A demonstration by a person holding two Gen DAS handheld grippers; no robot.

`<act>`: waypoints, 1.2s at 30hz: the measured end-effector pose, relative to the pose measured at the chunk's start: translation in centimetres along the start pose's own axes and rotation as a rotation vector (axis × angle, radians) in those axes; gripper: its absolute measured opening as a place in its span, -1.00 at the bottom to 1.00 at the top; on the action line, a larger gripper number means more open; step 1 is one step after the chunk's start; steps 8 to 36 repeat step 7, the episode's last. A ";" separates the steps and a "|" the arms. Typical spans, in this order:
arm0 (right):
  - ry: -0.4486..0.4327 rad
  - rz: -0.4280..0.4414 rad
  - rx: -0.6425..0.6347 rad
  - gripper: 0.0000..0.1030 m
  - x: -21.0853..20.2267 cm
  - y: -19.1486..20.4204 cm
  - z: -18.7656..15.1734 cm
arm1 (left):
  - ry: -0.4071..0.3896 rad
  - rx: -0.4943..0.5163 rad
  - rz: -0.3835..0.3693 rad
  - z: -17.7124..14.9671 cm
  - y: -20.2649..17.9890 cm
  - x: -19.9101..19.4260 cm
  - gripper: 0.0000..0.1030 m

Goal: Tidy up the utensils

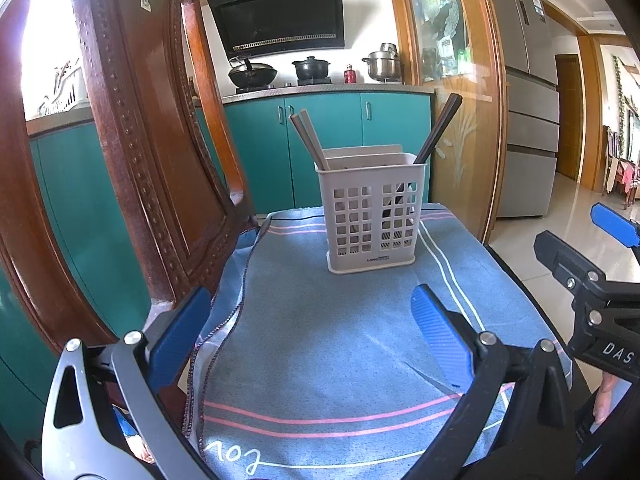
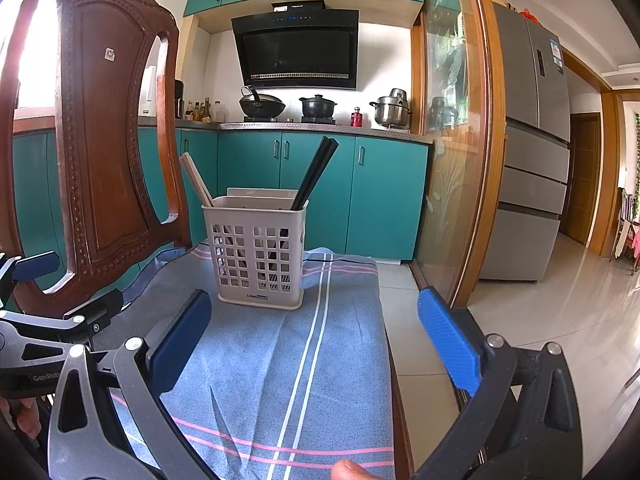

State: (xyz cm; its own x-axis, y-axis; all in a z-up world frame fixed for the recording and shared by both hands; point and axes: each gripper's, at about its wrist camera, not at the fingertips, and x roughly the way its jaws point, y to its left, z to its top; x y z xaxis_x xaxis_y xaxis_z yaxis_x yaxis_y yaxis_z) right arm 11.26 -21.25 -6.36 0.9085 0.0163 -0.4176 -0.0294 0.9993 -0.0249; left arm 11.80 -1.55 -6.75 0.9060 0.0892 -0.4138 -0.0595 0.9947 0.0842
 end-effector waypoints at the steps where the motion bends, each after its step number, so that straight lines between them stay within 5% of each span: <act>1: 0.001 -0.001 0.000 0.94 0.0 0.0 0.0 | 0.002 -0.001 -0.001 0.0 0.1 0.1 0.94; 36: 0.002 0.002 0.000 0.94 0.1 -0.1 -0.1 | 0.022 -0.010 -0.007 0.2 0.5 0.5 0.94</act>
